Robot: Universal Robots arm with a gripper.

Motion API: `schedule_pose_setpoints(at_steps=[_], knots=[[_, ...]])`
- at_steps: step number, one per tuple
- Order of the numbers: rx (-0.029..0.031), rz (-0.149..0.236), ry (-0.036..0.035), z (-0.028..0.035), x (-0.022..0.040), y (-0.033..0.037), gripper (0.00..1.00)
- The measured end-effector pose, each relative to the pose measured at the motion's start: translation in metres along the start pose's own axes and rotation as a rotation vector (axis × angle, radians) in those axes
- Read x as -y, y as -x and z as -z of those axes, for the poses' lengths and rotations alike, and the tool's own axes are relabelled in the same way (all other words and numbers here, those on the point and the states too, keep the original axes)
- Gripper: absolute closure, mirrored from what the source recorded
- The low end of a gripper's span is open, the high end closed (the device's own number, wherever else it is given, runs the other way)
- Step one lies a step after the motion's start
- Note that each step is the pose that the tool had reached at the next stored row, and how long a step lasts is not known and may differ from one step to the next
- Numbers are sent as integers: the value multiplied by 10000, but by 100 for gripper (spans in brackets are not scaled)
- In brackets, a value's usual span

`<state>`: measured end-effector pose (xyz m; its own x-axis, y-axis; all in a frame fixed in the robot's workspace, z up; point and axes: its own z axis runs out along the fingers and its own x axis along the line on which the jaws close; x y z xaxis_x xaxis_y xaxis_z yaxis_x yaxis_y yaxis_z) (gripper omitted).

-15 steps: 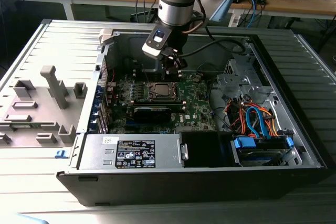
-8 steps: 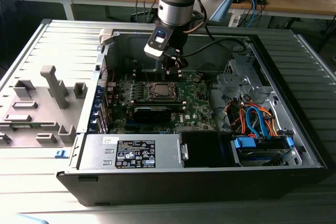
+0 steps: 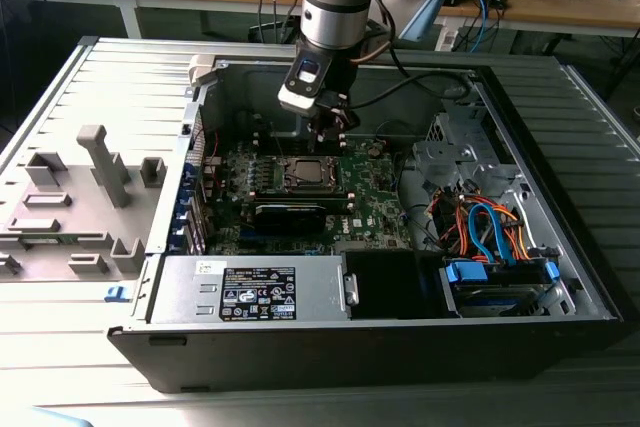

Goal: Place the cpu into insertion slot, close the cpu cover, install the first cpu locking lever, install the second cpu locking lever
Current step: 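Install the first cpu locking lever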

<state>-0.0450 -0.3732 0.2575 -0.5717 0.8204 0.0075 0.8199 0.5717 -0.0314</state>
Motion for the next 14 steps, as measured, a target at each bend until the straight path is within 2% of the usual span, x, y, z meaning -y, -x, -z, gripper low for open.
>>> schedule_pose_setpoints(at_steps=[14], knots=[[22,683,-5,0,0,0,89]])
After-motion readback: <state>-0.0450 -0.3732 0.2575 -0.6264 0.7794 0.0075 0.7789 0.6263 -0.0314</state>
